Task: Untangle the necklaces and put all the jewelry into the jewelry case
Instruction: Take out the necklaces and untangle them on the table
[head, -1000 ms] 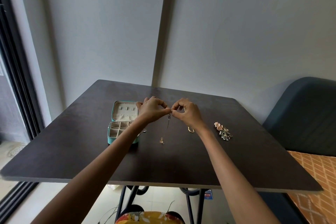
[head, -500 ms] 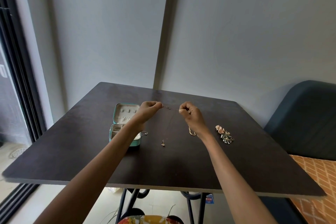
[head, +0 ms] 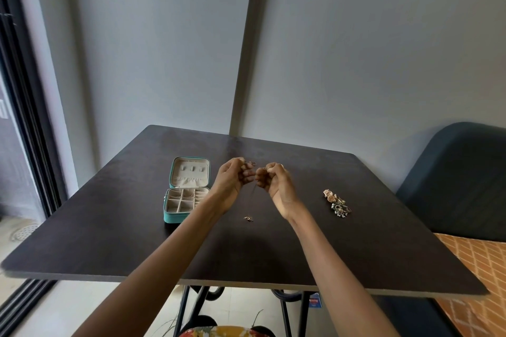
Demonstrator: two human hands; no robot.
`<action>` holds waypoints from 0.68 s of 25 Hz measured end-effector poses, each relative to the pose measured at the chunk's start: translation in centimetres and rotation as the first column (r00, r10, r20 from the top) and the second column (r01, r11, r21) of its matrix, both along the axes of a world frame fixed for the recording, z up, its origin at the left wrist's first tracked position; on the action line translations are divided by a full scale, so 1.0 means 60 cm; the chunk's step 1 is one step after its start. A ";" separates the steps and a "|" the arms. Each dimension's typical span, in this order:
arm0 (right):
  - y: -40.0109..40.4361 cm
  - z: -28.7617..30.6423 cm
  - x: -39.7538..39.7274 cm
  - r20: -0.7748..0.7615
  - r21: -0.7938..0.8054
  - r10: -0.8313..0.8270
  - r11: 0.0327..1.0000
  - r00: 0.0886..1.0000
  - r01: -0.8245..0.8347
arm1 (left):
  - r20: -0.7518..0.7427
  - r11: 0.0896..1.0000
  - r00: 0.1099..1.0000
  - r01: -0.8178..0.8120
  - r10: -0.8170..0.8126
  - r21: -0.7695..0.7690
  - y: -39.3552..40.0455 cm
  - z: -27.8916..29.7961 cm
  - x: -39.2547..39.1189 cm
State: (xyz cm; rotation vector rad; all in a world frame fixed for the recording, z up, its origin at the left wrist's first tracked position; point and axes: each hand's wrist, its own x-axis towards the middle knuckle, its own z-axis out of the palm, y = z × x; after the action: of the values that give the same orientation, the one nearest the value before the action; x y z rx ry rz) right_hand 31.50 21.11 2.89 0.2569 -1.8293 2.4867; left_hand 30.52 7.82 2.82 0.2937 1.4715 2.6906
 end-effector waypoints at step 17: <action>0.013 -0.031 -0.003 -0.062 0.319 -0.059 0.945 0.996 0.076 | 0.006 0.984 0.994 -0.107 0.109 -0.143 0.011 -0.008 -0.002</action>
State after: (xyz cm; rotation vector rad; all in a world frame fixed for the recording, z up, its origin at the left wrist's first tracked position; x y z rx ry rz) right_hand 31.35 21.88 1.03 0.2613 -2.1754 2.1072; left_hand 30.42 8.49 2.35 0.1924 1.7122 2.6435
